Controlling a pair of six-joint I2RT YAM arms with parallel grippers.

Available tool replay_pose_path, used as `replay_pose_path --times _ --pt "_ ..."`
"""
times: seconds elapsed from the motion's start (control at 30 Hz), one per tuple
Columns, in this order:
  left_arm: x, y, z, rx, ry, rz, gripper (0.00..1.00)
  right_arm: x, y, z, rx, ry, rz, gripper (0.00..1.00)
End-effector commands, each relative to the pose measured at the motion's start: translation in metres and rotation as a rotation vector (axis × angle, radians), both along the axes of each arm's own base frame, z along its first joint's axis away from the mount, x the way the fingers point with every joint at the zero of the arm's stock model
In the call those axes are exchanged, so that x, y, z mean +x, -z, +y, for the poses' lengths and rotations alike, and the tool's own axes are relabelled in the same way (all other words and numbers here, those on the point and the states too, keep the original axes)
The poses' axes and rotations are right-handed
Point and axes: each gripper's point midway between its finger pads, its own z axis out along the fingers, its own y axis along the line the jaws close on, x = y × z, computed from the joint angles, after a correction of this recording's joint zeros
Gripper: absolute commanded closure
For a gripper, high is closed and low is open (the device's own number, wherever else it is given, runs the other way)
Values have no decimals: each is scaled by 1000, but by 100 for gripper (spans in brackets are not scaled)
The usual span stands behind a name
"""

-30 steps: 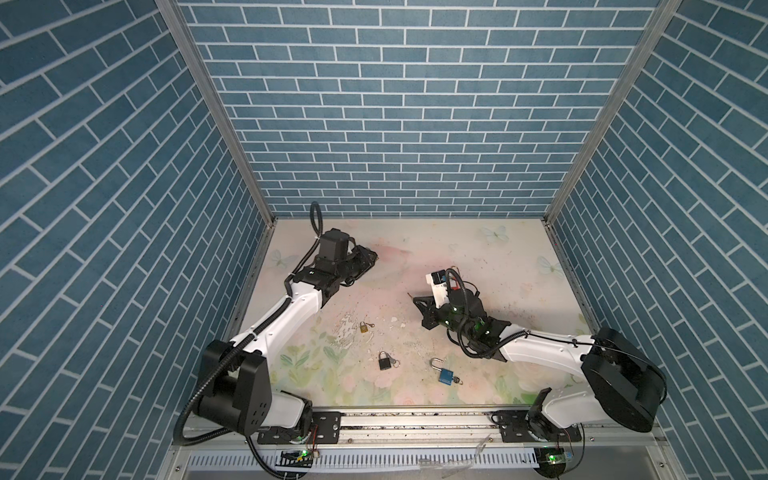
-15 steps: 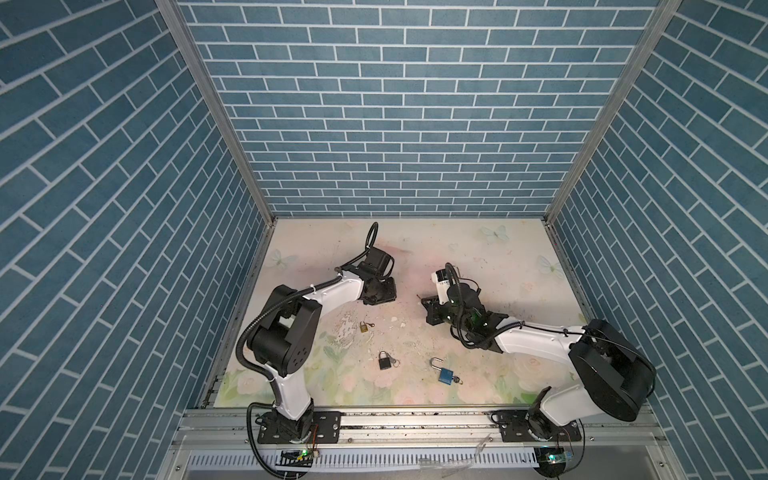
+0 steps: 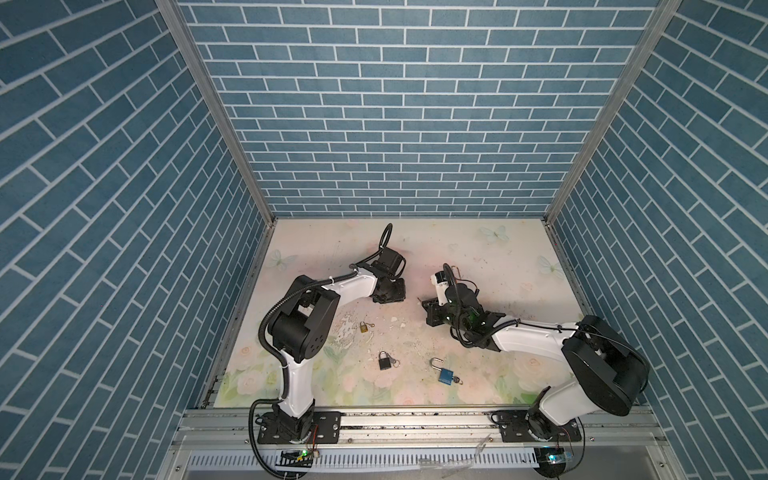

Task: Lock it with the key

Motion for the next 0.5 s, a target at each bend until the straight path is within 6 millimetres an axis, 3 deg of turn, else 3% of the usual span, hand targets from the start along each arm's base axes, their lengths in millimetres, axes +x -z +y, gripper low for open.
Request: replay_pose_path --times 0.0,0.13,0.47 --pt "3 2 -4 3 13 -5 83 7 -5 3 24 19 15 100" --pt "3 2 -7 -13 22 1 74 7 -5 1 21 23 16 100" --pt "2 -3 -13 -48 28 -2 66 12 -6 -1 18 32 13 100"
